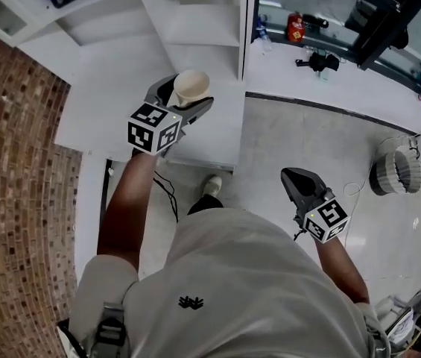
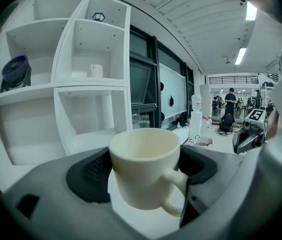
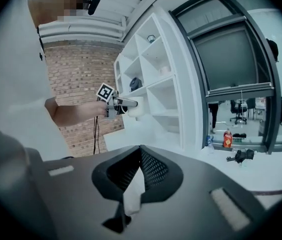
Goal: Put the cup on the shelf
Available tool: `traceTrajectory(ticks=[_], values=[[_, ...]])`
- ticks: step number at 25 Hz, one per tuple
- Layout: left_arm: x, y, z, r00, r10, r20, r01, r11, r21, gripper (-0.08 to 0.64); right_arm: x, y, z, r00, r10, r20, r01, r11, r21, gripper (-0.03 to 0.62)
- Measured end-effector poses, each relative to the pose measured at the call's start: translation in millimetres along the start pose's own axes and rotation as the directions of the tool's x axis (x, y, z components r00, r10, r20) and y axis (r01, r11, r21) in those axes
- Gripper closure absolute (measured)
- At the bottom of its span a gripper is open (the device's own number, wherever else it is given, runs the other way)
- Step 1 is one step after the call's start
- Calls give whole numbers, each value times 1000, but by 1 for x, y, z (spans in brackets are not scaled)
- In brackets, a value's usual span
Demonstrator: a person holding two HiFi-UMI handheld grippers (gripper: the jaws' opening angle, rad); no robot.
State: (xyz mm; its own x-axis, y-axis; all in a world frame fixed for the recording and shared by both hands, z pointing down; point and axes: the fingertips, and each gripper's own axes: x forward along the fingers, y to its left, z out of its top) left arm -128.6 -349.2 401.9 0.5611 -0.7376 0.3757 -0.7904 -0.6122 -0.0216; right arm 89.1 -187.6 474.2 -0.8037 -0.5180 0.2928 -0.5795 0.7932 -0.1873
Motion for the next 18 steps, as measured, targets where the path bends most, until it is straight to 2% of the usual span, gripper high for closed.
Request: traceTrajectory(ticks=[10,18], values=[[66,89,31,998,-65,10,64,997,33,150,46,-36,29,989,-147,18,146,988,45,581],[126,143,43,994,-108,2,108,993,57,150,76,-51,36,966,-258,18,255,962,91,581]])
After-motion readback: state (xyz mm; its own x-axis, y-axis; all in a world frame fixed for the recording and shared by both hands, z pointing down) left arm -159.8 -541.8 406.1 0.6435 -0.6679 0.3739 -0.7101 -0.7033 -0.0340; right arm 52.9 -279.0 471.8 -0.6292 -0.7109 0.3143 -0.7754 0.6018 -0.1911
